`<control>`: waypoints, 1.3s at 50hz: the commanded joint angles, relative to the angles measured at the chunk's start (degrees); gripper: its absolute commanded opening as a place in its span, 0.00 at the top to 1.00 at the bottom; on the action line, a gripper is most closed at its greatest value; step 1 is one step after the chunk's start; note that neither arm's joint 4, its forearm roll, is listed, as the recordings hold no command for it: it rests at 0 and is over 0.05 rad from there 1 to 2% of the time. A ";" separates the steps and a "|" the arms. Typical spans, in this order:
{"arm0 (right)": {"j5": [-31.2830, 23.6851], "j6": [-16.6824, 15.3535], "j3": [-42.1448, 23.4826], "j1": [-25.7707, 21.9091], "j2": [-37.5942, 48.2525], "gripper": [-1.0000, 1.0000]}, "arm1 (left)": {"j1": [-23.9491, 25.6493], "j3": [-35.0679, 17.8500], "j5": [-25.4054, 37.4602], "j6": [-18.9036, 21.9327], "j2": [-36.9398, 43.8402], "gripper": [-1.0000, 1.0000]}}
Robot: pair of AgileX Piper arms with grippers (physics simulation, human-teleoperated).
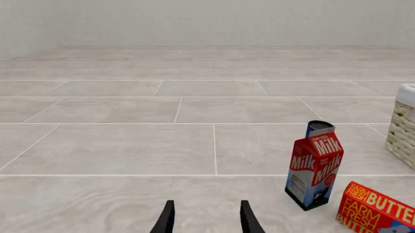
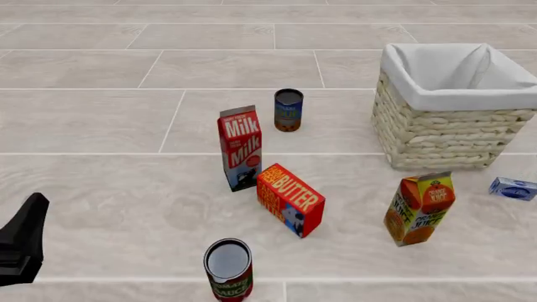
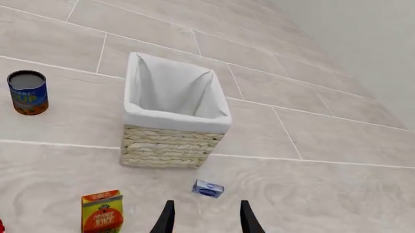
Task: Pick the cream cheese and place it in the basket.
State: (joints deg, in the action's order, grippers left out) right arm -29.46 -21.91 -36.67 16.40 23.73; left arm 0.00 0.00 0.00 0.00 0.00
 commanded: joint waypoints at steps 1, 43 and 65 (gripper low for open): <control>-1.69 -6.07 -0.10 2.33 4.13 0.00 | 0.00 0.00 0.00 0.00 0.00 0.00; -2.40 -20.18 -0.63 3.95 19.00 0.00 | 0.00 0.00 0.00 0.00 0.00 0.00; 3.26 -28.14 -0.09 6.82 29.09 0.00 | 0.00 0.00 0.00 0.00 0.00 0.00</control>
State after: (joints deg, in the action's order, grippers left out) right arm -28.75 -46.19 -36.98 21.70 48.71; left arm 0.00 0.00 0.00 0.00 0.00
